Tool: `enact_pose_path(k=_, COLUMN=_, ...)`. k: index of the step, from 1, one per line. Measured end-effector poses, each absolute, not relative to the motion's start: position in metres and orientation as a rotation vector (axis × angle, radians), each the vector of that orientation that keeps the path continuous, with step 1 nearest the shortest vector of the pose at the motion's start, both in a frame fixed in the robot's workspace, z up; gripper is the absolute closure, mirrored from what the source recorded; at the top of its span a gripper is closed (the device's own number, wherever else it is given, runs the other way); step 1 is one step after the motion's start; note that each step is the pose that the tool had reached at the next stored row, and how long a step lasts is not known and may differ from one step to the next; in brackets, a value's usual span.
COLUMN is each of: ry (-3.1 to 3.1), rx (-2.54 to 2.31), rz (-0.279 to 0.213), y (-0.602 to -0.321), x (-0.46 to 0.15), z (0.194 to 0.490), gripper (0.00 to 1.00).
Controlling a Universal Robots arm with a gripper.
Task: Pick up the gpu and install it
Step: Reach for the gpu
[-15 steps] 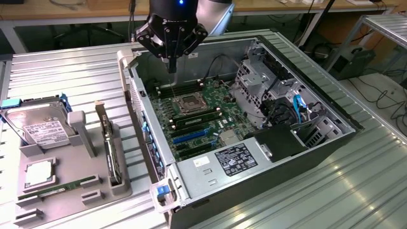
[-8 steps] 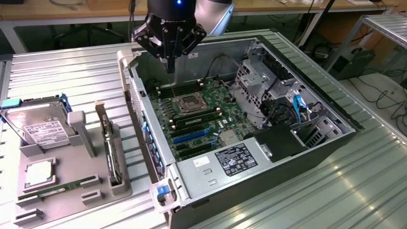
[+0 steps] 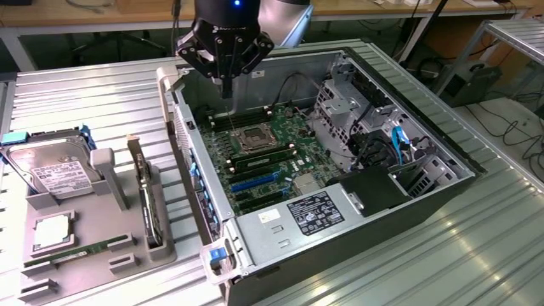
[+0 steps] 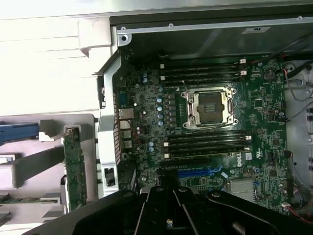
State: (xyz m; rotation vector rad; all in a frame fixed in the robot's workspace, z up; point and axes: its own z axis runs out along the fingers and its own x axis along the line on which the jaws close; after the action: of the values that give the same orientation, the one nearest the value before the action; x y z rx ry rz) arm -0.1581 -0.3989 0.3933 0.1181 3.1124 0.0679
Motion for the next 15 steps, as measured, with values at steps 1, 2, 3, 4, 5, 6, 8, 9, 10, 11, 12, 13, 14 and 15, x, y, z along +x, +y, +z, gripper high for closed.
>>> enact_pose_path(k=1, ry=3.112, rx=0.118, rz=0.068, y=-0.3989, x=-0.1584, z=0.3933, gripper=0.89)
enact_pose_path(k=2, ry=3.112, rx=0.118, rz=0.068, y=-0.3989, x=-0.1589, z=0.3933, gripper=0.89)
enact_pose_path(k=3, ry=3.112, rx=0.118, rz=0.068, y=-0.3989, x=-0.1592, z=0.3933, gripper=0.89)
enact_pose_path(k=4, ry=3.112, rx=0.118, rz=0.068, y=-0.3989, x=-0.1596, z=0.3933, gripper=0.89)
enact_pose_path(k=5, ry=3.112, rx=0.118, rz=0.068, y=-0.3989, x=-0.1600, z=0.3933, gripper=0.89)
enact_pose_path(k=6, ry=3.112, rx=0.118, rz=0.068, y=-0.3989, x=-0.1603, z=0.3933, gripper=0.89)
enact_pose_path(k=8, ry=3.112, rx=0.118, rz=0.068, y=-0.3989, x=-0.1612, z=0.3933, gripper=0.89)
enact_pose_path(k=9, ry=3.112, rx=0.118, rz=0.068, y=-0.3989, x=-0.1616, z=0.3933, gripper=0.89)
enact_pose_path(k=10, ry=3.112, rx=0.118, rz=0.068, y=-0.3989, x=-0.1619, z=0.3933, gripper=0.89)
enact_pose_path(k=11, ry=3.112, rx=0.118, rz=0.068, y=-0.3989, x=-0.1622, z=0.3933, gripper=0.89)
enact_pose_path(k=12, ry=3.112, rx=0.118, rz=0.068, y=-0.3989, x=-0.1625, z=0.3933, gripper=0.89)
enact_pose_path(k=13, ry=3.112, rx=0.118, rz=0.068, y=-0.3989, x=-0.1627, z=0.3933, gripper=0.89)
enact_pose_path(k=14, ry=3.112, rx=0.118, rz=0.068, y=-0.3989, x=-0.1629, z=0.3933, gripper=0.89)
enact_pose_path(k=15, ry=3.112, rx=0.118, rz=0.068, y=-0.3989, x=-0.1631, z=0.3933, gripper=0.89)
